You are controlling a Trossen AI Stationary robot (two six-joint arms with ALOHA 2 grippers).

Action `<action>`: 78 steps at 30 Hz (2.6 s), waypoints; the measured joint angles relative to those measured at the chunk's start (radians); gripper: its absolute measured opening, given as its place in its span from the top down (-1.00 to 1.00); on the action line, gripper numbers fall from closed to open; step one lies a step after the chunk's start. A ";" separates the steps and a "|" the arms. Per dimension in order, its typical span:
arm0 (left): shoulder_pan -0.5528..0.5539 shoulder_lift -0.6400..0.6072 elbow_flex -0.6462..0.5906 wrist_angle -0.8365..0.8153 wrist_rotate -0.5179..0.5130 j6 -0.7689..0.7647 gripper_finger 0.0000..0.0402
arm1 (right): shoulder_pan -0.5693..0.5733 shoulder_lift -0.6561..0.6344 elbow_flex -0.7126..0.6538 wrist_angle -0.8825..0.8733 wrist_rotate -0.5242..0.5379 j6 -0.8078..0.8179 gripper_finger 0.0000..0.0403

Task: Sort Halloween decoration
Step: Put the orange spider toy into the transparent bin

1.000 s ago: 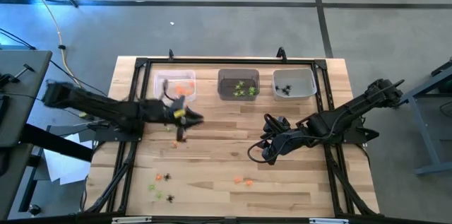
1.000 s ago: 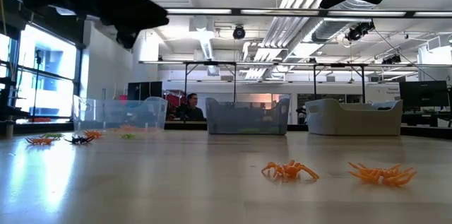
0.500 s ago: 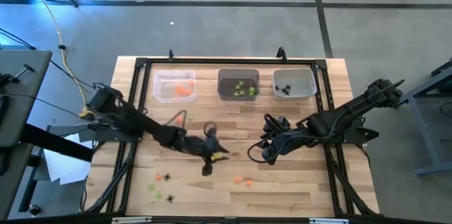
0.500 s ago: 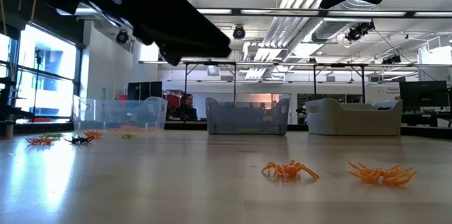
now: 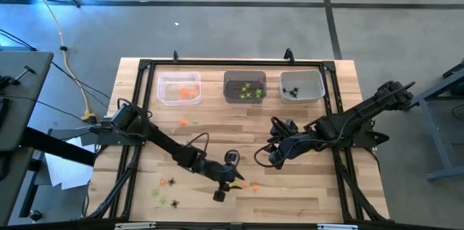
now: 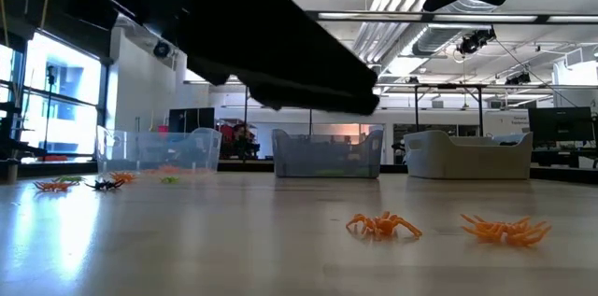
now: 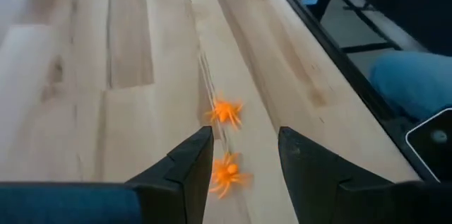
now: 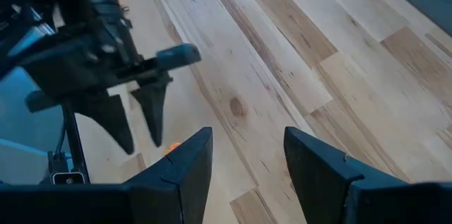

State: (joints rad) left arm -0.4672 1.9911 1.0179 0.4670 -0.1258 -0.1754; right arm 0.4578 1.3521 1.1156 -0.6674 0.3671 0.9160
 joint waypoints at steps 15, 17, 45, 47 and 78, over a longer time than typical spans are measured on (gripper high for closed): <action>0.057 0.141 0.041 0.012 0.106 -0.049 0.25 | 0.000 0.000 0.000 0.000 0.000 0.000 0.15; 0.056 0.158 0.051 0.025 0.103 -0.048 0.25 | 0.000 0.000 0.000 -0.001 0.000 0.000 0.15; 0.071 0.173 0.070 -0.105 -0.011 -0.059 0.26 | 0.000 0.000 0.000 -0.001 0.000 0.000 0.15; 0.075 0.173 0.070 -0.106 -0.011 -0.059 0.28 | 0.000 0.000 0.000 0.000 0.000 0.000 0.15; 0.082 0.031 0.060 -0.222 -0.062 -0.083 0.97 | 0.000 0.000 0.000 0.000 0.000 0.000 0.15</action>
State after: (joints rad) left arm -0.3851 2.0223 1.0775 0.2448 -0.1874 -0.2581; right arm 0.4580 1.3521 1.1156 -0.6678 0.3672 0.9157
